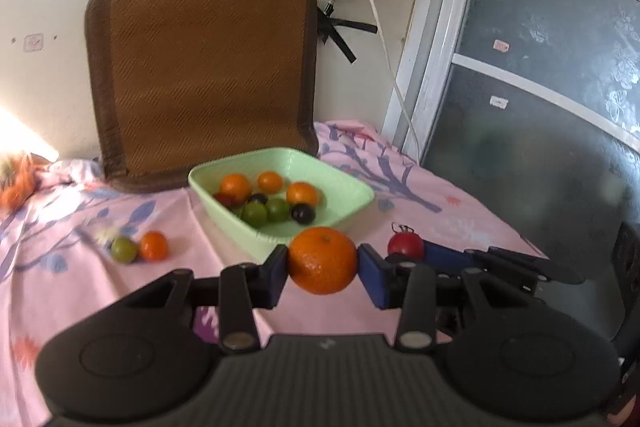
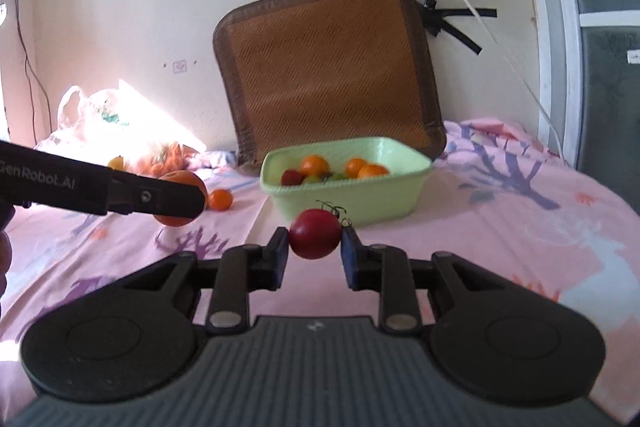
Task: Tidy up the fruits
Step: 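Carry the orange and red tomato over the green basket with both tools, then open both tools to drop the orange and red tomato into the basket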
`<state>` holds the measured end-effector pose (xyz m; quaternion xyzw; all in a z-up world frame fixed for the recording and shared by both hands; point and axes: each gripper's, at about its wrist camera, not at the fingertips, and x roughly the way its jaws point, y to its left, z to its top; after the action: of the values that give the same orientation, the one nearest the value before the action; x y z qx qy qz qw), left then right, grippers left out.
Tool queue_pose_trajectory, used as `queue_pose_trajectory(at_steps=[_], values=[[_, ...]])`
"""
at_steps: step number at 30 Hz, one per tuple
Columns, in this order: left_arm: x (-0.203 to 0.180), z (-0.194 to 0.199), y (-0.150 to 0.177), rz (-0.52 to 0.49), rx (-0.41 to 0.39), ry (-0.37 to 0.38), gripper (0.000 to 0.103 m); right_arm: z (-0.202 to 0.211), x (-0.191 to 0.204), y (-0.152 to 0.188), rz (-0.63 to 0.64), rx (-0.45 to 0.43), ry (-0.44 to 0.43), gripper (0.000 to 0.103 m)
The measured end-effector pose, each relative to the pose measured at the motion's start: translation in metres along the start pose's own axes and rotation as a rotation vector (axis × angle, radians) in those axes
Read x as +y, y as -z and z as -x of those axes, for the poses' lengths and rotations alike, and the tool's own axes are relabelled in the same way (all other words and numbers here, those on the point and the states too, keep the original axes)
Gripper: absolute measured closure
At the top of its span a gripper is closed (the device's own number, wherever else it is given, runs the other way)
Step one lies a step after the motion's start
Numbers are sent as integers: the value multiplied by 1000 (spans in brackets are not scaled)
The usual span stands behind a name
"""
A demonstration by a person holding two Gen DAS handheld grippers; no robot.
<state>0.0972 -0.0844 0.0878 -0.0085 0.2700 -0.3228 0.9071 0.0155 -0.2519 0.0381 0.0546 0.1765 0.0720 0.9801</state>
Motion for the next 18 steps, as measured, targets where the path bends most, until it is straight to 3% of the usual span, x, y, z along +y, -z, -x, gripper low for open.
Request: queue_pose_trajectory(at_steps=[4,8,18], values=[[6,-49,-28,26,25,-7,65,-37,-20,-21,6,-6,38,72],[14,-90,-34,80,75,-24,65,-65,-28,-25,26,2,60,72],[22,-125,-23,114,112,-47,64,-90,-31,-15,75,36,100,71]])
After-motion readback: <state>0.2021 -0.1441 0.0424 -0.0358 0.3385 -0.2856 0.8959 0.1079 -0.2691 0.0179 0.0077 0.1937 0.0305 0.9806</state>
